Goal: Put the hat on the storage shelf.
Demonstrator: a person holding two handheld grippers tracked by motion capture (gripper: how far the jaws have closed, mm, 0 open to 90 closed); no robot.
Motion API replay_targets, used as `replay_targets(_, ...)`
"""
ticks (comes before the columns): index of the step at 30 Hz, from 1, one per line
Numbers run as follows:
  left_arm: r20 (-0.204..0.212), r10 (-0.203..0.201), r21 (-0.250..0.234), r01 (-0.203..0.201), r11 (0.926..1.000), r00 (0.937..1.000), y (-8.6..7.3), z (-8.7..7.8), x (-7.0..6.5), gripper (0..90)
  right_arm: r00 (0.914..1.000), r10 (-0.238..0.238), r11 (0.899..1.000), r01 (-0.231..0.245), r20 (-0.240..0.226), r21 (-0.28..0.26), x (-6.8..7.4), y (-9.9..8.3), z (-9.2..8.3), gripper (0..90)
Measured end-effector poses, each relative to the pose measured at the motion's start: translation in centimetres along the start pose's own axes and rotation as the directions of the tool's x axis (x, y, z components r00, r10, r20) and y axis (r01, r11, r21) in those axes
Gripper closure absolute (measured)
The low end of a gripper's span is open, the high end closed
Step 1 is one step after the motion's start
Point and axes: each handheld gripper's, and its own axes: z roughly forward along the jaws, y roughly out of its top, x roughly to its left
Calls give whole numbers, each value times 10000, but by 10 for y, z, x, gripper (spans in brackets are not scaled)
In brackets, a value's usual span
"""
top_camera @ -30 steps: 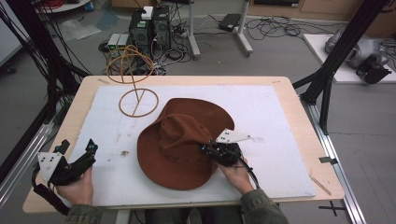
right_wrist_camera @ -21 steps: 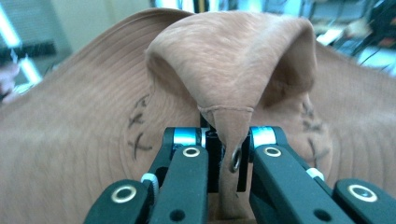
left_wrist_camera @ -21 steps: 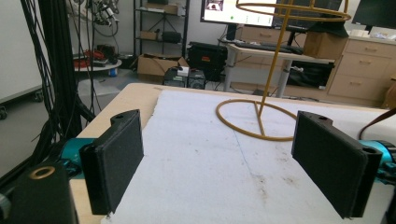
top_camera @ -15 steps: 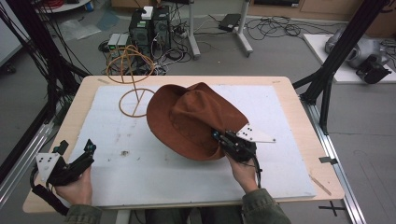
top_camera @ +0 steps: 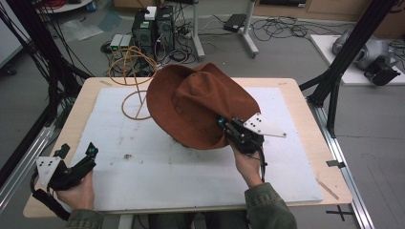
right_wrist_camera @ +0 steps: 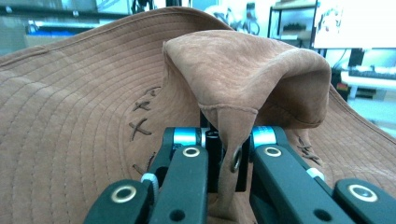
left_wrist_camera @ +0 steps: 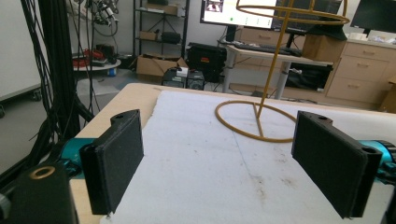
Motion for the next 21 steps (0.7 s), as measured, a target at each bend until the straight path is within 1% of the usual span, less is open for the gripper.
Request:
replay_targets(3, 5, -15, -16, 15, 10000, 10000, 0, 0, 1, 170, 9999, -40, 9995, 44, 123, -313, 1, 11, 3, 889)
replay_targets(6, 4, -75, -21, 75, 10000, 10000, 0, 0, 1, 170, 9997, -172, 9978, 183, 185, -642, 0, 24, 7, 890)
replay_targets(11, 33, -105, -3, 105, 9999, 9999, -1, 1, 0, 170, 9995, -300, 9927, 308, 85, -1166, -2, 46, 18, 889)
replay_targets(14, 40, -114, -8, 114, 9999, 9999, -1, 0, 0, 170, 9992, -411, 9886, 410, 25, -1447, -3, 56, 27, 888)
replay_targets(16, 24, -116, -5, 116, 9999, 9999, -1, 0, 0, 170, 9986, -530, 9836, 521, -5, -1727, -3, 63, 36, 888)
replay_targets(17, 24, -116, -5, 116, 9999, 9999, -1, 0, 0, 170, 9986, -530, 9836, 521, -5, -1727, -3, 63, 36, 888)
replay_targets(18, 28, -147, 16, 147, 9999, 9999, -1, 1, 1, 170, 9987, -509, 9800, 494, -26, -1926, -4, 69, 45, 888)
replay_targets(21, 28, -192, 37, 192, 9998, 9998, -2, 1, 1, 170, 9982, -604, 9777, 578, -64, -2019, -4, 78, 59, 888)
